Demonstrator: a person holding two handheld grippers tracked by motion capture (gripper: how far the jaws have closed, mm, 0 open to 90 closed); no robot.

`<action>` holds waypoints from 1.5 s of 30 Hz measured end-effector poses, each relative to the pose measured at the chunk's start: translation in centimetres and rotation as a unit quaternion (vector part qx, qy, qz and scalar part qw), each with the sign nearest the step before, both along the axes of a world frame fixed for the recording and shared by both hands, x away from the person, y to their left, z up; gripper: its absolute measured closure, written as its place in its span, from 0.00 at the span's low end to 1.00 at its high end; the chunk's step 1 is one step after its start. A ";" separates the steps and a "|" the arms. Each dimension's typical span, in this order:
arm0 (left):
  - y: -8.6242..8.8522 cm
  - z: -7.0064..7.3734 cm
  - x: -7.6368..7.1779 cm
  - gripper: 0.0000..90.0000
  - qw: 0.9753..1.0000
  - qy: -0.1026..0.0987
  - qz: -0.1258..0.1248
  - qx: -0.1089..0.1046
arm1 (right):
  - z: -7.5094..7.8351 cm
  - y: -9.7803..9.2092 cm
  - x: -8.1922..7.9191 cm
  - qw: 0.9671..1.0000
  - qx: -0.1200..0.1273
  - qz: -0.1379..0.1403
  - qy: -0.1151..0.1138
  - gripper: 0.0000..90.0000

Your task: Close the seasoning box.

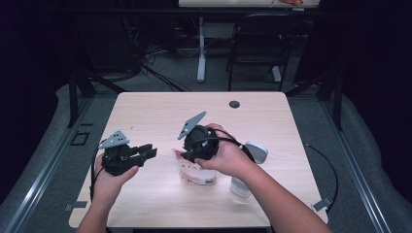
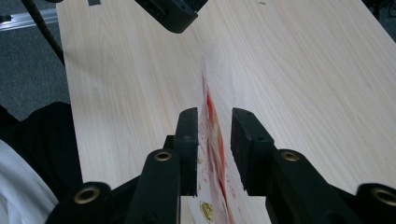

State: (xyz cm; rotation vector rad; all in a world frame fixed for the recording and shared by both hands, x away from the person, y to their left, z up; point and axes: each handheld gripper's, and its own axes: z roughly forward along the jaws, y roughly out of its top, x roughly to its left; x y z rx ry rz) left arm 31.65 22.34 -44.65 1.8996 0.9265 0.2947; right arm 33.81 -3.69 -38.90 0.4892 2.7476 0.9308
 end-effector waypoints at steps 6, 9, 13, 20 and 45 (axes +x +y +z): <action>0.0 0.0 0.0 0.77 1.000 0.000 0.001 -0.001 | -0.4 0.5 0.1 1.000 -0.018 0.002 -0.003 0.84; 0.0 -0.1 0.0 0.77 1.000 -0.001 0.002 -0.003 | -0.7 0.8 0.3 1.000 -0.026 0.001 0.002 0.86; 0.0 -0.1 0.0 0.77 1.000 -0.002 0.002 -0.001 | -0.9 1.2 0.3 0.999 -0.036 0.000 0.002 0.86; 0.1 -0.1 0.1 0.77 1.000 -0.001 0.002 -0.001 | -1.3 1.5 0.4 0.999 -0.049 -0.001 0.003 0.89; 0.0 -0.2 0.1 0.76 1.000 -0.001 0.001 0.003 | -1.3 1.5 0.4 0.998 -0.060 0.013 -0.009 0.99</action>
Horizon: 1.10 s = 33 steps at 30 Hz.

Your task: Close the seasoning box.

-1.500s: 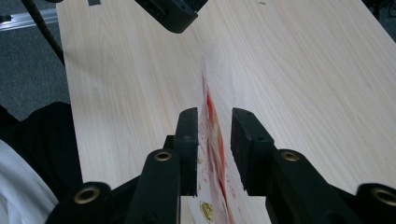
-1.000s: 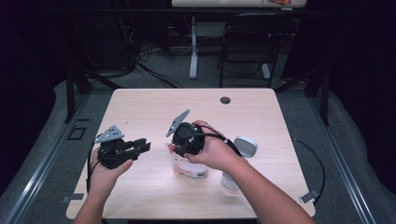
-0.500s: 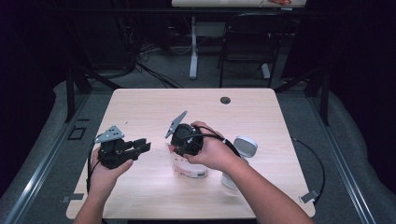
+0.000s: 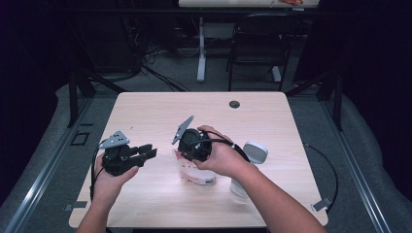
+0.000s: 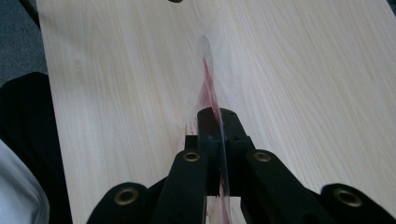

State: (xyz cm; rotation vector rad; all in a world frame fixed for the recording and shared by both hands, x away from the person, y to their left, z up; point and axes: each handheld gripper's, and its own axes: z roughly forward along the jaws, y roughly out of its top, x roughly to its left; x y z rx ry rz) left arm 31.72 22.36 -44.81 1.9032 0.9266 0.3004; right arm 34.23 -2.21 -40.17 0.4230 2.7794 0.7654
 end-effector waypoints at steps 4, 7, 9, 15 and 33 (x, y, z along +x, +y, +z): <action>0.0 0.0 0.0 0.76 1.000 0.001 -0.001 0.000 | 0.0 -0.3 0.0 1.000 0.002 -0.002 -0.008 1.00; -0.1 -0.1 0.0 0.76 1.000 0.001 0.000 0.000 | 0.1 -0.7 0.0 1.000 0.006 -0.005 -0.008 1.00; -0.2 -0.1 0.1 0.75 1.000 0.002 -0.003 0.002 | 0.2 -0.9 0.1 1.000 0.009 -0.005 -0.004 1.00; -0.3 -0.2 0.1 0.73 1.000 0.003 -0.008 -0.001 | 0.4 -1.7 0.0 1.000 0.026 -0.009 0.003 1.00; -1.9 -1.0 -0.1 0.71 0.999 -0.001 -0.032 0.007 | 2.2 -4.0 -1.2 0.997 0.071 -0.009 -0.006 1.00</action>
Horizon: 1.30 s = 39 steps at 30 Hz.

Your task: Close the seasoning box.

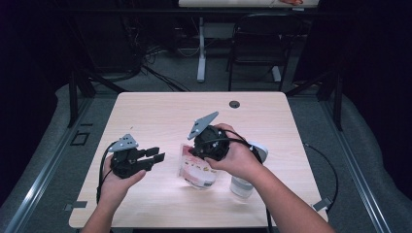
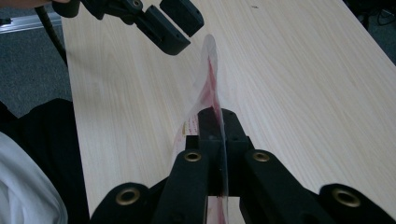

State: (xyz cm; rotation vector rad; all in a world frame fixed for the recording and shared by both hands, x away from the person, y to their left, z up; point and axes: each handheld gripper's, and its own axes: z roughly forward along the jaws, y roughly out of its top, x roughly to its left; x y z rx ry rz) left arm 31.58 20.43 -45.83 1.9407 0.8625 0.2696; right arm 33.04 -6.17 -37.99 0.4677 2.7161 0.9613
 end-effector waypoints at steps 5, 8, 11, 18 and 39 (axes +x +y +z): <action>-0.4 -0.2 0.0 0.70 1.000 -0.001 -0.010 -0.002 | 0.6 -0.5 -0.3 1.000 0.006 0.000 -0.007 1.00; -0.6 -0.4 0.0 0.68 1.000 0.000 -0.020 -0.002 | 1.0 -0.9 -0.4 1.000 0.012 -0.001 -0.008 1.00; -0.9 -0.6 -0.1 0.67 1.000 -0.001 -0.023 0.000 | 1.3 -1.3 -0.6 1.000 0.015 -0.001 -0.011 1.00; -1.6 -1.0 -0.1 0.61 0.999 -0.002 -0.043 0.001 | 1.7 -2.0 -0.8 0.999 0.029 0.000 -0.016 1.00; -3.3 -2.2 -0.5 0.51 0.994 -0.010 -0.105 -0.010 | 2.5 -2.6 -1.3 0.999 0.039 0.008 -0.024 1.00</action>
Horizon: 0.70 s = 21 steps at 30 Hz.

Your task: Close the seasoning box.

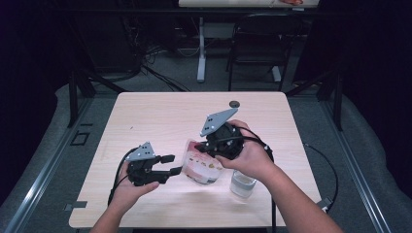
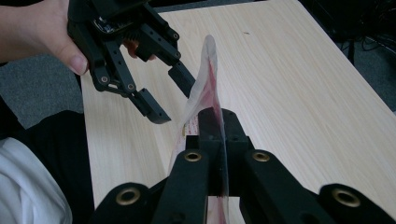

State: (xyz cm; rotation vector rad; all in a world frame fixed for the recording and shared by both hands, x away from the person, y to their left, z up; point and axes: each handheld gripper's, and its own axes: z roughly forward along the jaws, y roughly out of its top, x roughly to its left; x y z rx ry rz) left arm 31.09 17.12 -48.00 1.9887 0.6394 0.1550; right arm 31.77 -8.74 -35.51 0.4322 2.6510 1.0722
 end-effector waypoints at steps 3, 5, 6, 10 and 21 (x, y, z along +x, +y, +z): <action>-0.2 -0.2 0.0 0.50 1.000 0.001 -0.007 -0.005 | 0.0 0.0 0.0 1.000 0.001 0.004 0.001 1.00; -0.4 -0.4 0.0 0.49 1.000 0.001 -0.013 -0.002 | 0.1 0.0 0.0 1.000 0.001 0.007 0.000 1.00; -0.5 -0.4 0.0 0.49 1.000 0.001 -0.016 -0.002 | 0.2 0.0 -0.1 1.000 0.001 0.007 0.000 1.00; -0.8 -0.6 -0.1 0.48 1.000 -0.001 -0.025 -0.007 | 0.4 0.1 -0.2 1.000 0.003 0.012 -0.002 1.00; -1.4 -1.7 0.2 0.46 0.999 0.014 -0.041 -0.020 | 0.7 0.6 -0.4 1.000 0.003 0.018 -0.006 1.00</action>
